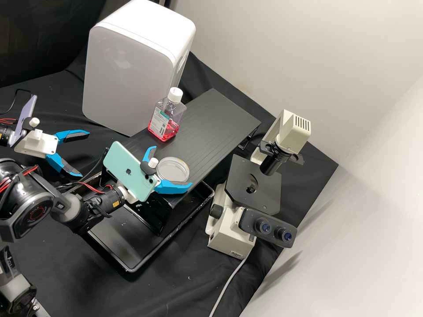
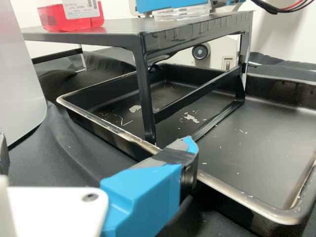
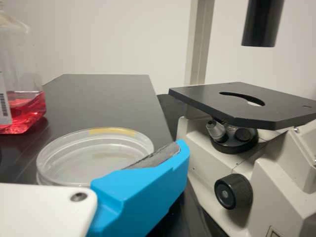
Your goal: Remove the lid from the petri dish
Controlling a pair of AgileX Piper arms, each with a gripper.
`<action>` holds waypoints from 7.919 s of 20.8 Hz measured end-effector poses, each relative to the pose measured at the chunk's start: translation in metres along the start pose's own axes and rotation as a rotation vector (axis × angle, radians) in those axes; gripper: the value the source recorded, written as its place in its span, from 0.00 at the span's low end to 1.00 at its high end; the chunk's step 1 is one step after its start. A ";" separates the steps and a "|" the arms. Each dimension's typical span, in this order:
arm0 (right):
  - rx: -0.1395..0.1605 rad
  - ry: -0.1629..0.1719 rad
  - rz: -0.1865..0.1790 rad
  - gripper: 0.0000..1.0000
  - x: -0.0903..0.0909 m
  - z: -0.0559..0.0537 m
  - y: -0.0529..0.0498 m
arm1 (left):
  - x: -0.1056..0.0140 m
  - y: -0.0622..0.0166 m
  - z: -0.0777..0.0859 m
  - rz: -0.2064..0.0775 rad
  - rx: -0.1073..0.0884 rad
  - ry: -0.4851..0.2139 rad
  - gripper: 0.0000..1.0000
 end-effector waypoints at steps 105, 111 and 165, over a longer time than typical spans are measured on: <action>0.008 0.170 -0.035 0.00 -0.020 -0.035 -0.011 | 0.000 -0.0018 0.000 -0.006 -0.003 0.003 1.00; -0.011 0.195 -0.044 0.00 -0.019 -0.041 -0.014 | 0.000 -0.0018 0.000 -0.006 -0.003 0.003 1.00; -0.047 0.129 -0.016 1.00 -0.022 -0.031 -0.008 | 0.001 -0.0015 0.000 -0.001 0.024 0.025 1.00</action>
